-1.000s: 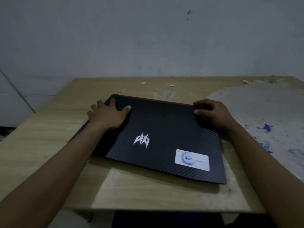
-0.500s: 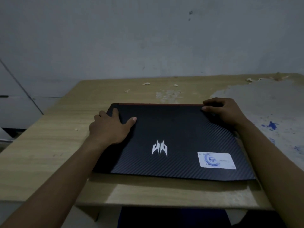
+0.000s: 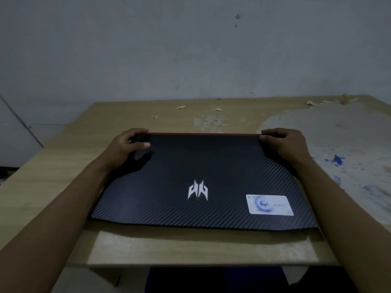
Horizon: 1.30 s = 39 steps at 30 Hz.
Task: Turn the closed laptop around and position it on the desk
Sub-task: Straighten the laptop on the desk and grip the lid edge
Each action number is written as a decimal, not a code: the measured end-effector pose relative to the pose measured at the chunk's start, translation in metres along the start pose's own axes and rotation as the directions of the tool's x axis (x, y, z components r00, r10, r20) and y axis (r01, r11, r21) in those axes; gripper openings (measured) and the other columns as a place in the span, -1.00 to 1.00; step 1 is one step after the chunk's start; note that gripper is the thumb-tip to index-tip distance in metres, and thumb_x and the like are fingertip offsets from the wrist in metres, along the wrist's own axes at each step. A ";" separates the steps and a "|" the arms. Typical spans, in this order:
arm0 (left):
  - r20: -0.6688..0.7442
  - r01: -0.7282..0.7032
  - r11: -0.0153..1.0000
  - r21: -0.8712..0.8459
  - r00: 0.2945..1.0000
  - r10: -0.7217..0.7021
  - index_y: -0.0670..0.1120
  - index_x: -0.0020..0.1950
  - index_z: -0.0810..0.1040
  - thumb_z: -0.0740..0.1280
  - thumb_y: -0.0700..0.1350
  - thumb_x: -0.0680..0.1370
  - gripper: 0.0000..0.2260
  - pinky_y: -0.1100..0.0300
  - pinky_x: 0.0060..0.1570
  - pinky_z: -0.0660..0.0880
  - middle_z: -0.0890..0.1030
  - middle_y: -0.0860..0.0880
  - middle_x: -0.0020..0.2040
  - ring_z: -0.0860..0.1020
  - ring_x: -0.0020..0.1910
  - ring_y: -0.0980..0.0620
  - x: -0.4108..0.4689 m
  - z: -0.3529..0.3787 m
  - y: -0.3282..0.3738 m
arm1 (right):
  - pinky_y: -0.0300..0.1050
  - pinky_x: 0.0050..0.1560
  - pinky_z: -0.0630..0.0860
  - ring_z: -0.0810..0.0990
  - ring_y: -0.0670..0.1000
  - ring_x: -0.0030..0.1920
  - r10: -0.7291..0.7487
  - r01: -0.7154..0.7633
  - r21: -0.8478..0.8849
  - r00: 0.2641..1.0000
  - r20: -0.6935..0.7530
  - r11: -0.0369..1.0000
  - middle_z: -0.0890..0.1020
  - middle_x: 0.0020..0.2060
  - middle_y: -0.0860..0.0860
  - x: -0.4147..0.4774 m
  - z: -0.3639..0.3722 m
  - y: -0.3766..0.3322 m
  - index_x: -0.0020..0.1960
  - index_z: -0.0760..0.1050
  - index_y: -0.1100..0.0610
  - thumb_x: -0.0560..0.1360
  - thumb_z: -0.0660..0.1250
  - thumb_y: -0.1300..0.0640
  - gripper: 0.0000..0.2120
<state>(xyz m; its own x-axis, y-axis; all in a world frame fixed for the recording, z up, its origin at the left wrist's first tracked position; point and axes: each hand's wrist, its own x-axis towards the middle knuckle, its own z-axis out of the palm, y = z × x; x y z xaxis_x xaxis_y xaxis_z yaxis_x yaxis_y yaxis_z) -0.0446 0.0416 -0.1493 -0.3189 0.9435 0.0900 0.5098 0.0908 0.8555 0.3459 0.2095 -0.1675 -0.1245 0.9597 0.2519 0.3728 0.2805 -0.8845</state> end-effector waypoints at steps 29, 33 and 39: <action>-0.056 -0.116 0.993 -0.002 0.992 0.116 -0.08 0.20 0.56 0.54 -0.28 0.38 -0.58 0.45 0.04 0.38 0.50 -0.09 0.26 0.49 0.24 -0.03 -0.009 0.040 0.004 | -0.18 -0.12 0.49 0.62 0.09 -0.01 0.057 -0.058 0.010 0.997 0.055 0.998 0.67 -0.02 0.11 0.001 -0.033 0.011 0.02 0.65 0.12 0.40 0.49 0.16 -0.79; 0.054 -0.151 0.969 0.195 0.988 0.143 0.04 0.24 0.55 0.52 0.24 0.29 -0.42 0.12 0.35 0.36 0.48 -0.11 0.28 0.44 0.33 -0.09 -0.003 0.033 0.001 | -0.34 -0.23 0.46 0.62 0.04 -0.01 0.039 -0.041 0.014 0.997 0.070 0.999 0.66 0.00 0.09 -0.002 -0.034 0.010 0.06 0.64 0.12 0.43 0.47 0.16 -0.79; 0.187 -0.172 0.744 0.646 0.980 0.065 0.07 0.40 0.42 0.12 0.52 0.31 -0.19 -0.12 0.32 0.35 0.51 -0.22 0.27 0.45 0.27 -0.23 0.021 0.060 0.035 | -0.15 -0.03 0.52 0.64 0.06 0.01 0.037 -0.040 0.034 0.997 0.062 0.999 0.67 0.00 0.08 -0.001 -0.036 0.014 0.07 0.65 0.11 0.43 0.47 0.16 -0.78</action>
<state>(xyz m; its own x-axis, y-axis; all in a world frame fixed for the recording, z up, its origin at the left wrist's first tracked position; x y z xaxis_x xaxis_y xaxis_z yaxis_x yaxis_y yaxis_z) 0.0146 0.0834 -0.1479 -0.1306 0.9903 0.0484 0.9501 0.1111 0.2914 0.3840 0.2131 -0.1660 -0.1674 0.9667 0.1937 0.3460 0.2416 -0.9066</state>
